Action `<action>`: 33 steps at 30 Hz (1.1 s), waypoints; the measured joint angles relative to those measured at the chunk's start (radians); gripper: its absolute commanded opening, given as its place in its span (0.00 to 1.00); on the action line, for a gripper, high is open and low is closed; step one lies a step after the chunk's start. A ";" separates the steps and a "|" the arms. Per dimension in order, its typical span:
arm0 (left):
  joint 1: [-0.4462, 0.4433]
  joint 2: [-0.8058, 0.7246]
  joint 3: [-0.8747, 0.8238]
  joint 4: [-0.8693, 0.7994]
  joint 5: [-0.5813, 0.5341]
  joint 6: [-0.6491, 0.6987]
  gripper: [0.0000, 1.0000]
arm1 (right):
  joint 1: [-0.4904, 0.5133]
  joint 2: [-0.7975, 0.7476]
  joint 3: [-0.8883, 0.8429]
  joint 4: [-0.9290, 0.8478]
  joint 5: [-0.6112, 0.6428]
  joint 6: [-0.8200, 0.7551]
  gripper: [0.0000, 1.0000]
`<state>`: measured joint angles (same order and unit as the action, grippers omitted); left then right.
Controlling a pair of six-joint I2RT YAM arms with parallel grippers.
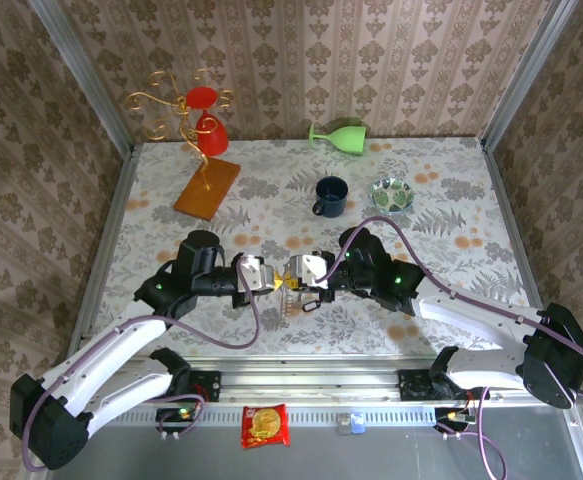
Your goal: Put the keys on the keyring
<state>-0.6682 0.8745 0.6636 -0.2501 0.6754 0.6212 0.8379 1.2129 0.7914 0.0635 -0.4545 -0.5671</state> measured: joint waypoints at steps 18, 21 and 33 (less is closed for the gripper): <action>-0.005 -0.019 -0.056 0.093 -0.011 -0.026 0.10 | 0.003 0.000 -0.023 0.068 -0.003 0.054 0.00; -0.005 -0.019 -0.060 0.102 -0.011 -0.030 0.05 | 0.003 0.000 -0.023 0.069 -0.005 0.062 0.00; -0.005 -0.053 -0.066 0.107 -0.055 -0.045 0.00 | -0.050 -0.080 -0.090 0.118 0.008 0.166 0.33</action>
<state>-0.6735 0.8211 0.5980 -0.1432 0.6205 0.5758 0.7879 1.1332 0.7010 0.1818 -0.4461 -0.4015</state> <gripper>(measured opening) 0.053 0.306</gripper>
